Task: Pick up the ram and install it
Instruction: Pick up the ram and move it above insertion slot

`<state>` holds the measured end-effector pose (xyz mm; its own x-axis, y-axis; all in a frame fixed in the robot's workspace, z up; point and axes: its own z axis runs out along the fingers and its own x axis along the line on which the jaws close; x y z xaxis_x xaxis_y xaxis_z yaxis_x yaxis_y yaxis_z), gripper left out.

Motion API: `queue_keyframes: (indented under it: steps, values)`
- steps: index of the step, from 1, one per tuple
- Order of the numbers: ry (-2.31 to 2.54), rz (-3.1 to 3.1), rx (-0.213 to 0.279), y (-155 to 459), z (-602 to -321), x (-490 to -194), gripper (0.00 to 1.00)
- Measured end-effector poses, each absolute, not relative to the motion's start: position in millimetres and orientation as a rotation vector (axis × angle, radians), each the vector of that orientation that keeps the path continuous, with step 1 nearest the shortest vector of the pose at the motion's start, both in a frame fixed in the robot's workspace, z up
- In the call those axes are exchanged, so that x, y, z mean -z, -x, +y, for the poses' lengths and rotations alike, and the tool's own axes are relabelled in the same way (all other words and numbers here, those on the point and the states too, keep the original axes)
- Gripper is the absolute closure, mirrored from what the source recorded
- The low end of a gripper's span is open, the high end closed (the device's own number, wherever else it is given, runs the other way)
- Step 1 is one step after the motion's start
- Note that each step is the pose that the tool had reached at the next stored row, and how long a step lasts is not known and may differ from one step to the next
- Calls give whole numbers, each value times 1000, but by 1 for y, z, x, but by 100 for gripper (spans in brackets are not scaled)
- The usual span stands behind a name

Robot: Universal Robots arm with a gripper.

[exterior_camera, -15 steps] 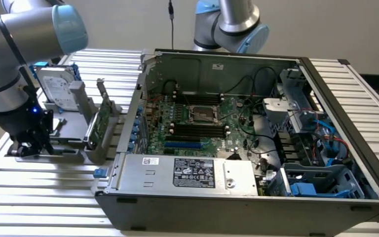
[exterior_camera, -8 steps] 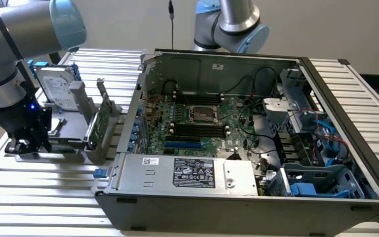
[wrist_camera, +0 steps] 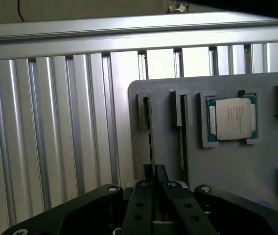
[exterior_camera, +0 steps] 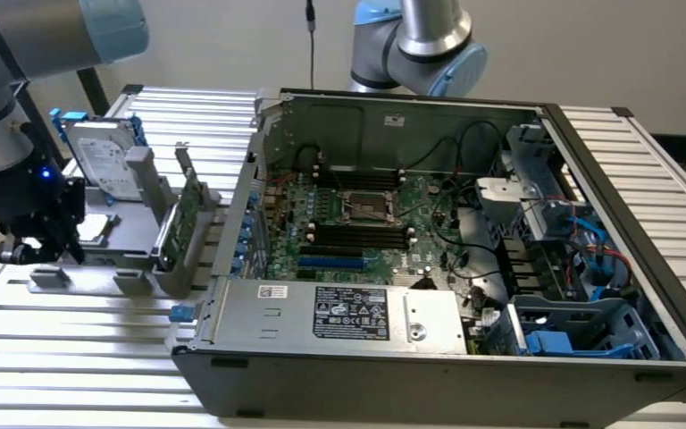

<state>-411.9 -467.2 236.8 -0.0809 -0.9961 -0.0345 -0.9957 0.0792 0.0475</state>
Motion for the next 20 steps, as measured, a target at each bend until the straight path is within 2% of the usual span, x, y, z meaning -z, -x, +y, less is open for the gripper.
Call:
queue_keyframes:
  steps: [14,20]
  values:
    - [-2134,-2295,93,401,-467,-300,86]
    - [-2160,-2275,99,389,-467,-316,86]
